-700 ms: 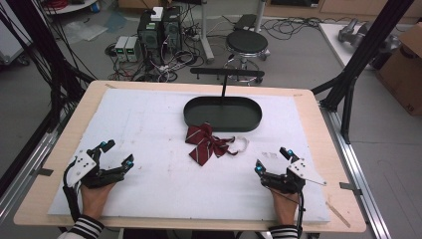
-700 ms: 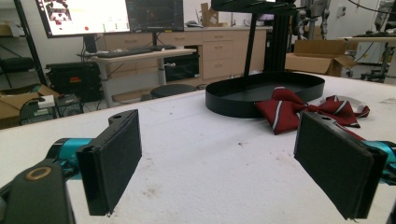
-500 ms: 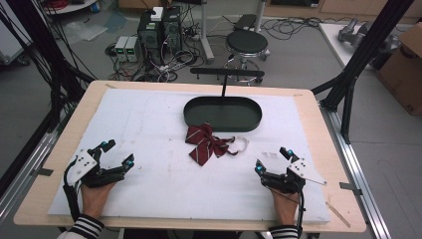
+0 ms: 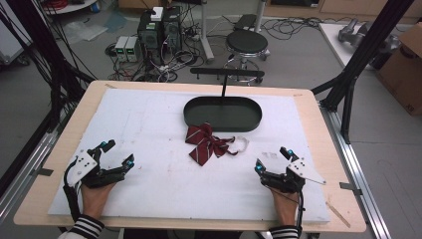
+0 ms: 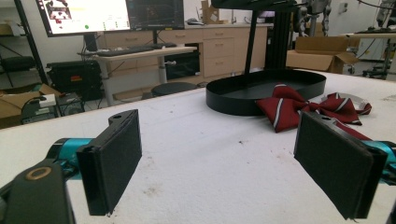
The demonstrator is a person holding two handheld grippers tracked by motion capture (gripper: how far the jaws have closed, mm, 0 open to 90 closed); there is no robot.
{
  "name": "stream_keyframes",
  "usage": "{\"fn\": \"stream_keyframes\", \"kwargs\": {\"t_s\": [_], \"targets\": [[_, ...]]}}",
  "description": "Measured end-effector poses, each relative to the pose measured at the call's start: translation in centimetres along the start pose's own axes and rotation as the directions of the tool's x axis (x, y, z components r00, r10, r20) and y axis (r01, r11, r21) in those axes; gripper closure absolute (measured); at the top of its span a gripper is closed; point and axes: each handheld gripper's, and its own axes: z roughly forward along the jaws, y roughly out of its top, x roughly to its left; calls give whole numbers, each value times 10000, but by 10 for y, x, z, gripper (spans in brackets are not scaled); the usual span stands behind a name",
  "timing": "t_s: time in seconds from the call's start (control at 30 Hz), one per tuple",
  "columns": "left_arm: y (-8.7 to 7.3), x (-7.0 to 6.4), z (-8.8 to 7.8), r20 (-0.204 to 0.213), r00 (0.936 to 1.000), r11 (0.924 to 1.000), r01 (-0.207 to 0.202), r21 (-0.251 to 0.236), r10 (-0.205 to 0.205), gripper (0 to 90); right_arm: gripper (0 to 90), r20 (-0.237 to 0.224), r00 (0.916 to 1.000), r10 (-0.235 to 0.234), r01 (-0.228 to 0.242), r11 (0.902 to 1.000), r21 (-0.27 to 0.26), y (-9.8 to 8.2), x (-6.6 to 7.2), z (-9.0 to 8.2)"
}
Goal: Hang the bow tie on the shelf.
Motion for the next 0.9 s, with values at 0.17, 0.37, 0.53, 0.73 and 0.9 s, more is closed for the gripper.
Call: {"fn": "stream_keyframes", "kwargs": {"t_s": [0.17, 0.37, 0.53, 0.73, 0.9], "targets": [[0, 0, 0, -24, 10000, 10000, -5, 28, 5, 155, 13, 114, 9999, -77, 74, 9997, 224, 1, 1, 2], [0, 0, 1, -45, 10000, 10000, 51, 18, -51, 155, 13, 273, 9995, 155, -171, 9981, 597, 8, 0, 5], [0, 0, 0, -44, 10000, 10000, 15, 37, -15, 155, 13, 513, 9982, -308, 260, 9954, 921, 23, 2, 12], [0, 0, 0, -48, 10000, 10000, 6, 11, -6, 155, 13, 254, 9986, -469, 432, 9902, 1327, 46, 1, 22], [0, 0, 0, -51, 10000, 10000, 23, 20, -23, 154, 13, -107, 9989, -449, 461, 9806, 1906, 61, -1, 32]]}}
